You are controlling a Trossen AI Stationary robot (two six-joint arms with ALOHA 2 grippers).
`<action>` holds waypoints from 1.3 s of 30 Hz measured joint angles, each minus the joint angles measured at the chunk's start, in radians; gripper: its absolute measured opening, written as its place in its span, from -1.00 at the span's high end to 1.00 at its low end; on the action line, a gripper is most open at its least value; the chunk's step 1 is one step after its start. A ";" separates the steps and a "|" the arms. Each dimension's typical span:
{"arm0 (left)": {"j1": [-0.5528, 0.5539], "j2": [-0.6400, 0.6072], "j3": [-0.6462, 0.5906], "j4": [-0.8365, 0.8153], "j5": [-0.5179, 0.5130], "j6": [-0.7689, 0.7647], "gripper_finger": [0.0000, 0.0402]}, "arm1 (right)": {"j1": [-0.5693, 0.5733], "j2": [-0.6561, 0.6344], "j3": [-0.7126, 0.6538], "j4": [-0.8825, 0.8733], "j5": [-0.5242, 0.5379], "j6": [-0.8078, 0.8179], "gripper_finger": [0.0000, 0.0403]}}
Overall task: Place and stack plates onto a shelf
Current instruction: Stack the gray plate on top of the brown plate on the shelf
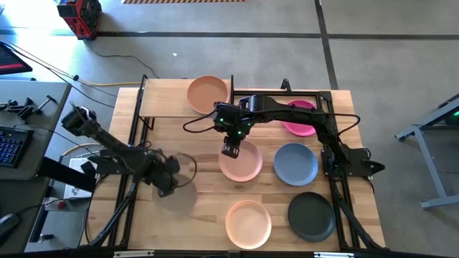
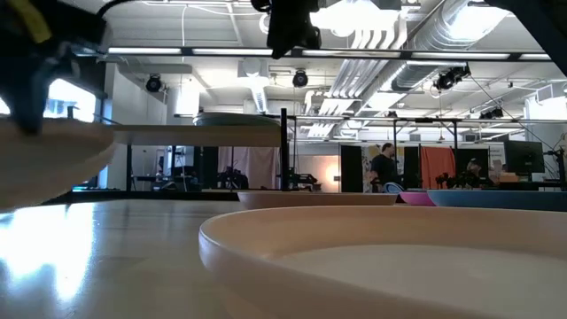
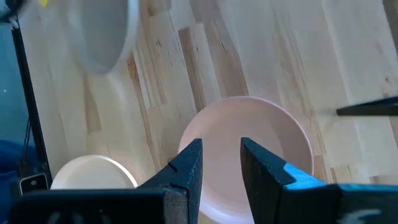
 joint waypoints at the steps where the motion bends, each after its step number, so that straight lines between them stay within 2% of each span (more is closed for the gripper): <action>1: 0.017 -0.018 0.016 -0.032 -0.026 -0.014 0.99 | -0.002 0.000 0.000 0.013 0.000 0.000 0.57; 4: 0.072 -0.063 0.057 -0.133 -0.103 -0.058 0.99 | -0.011 0.000 0.000 0.057 0.017 0.000 0.57; 8: 0.141 -0.109 0.099 -0.202 -0.214 -0.097 0.99 | -0.023 0.000 0.000 0.131 0.107 0.000 0.57; 17: 0.281 -0.151 0.163 -0.209 -0.462 -0.083 1.00 | -0.056 0.000 0.000 0.260 0.175 -0.106 0.57; 26: 0.393 -0.150 0.194 -0.173 -0.596 0.069 1.00 | -0.073 0.000 0.000 0.393 0.185 -0.212 0.57; 31: 0.423 -0.150 0.220 -0.166 -0.676 0.137 1.00 | -0.073 0.000 0.000 0.408 0.300 -0.302 0.57; 39: 0.446 -0.150 0.247 -0.135 -0.739 0.179 1.00 | -0.073 0.000 0.000 0.429 0.311 -0.273 0.57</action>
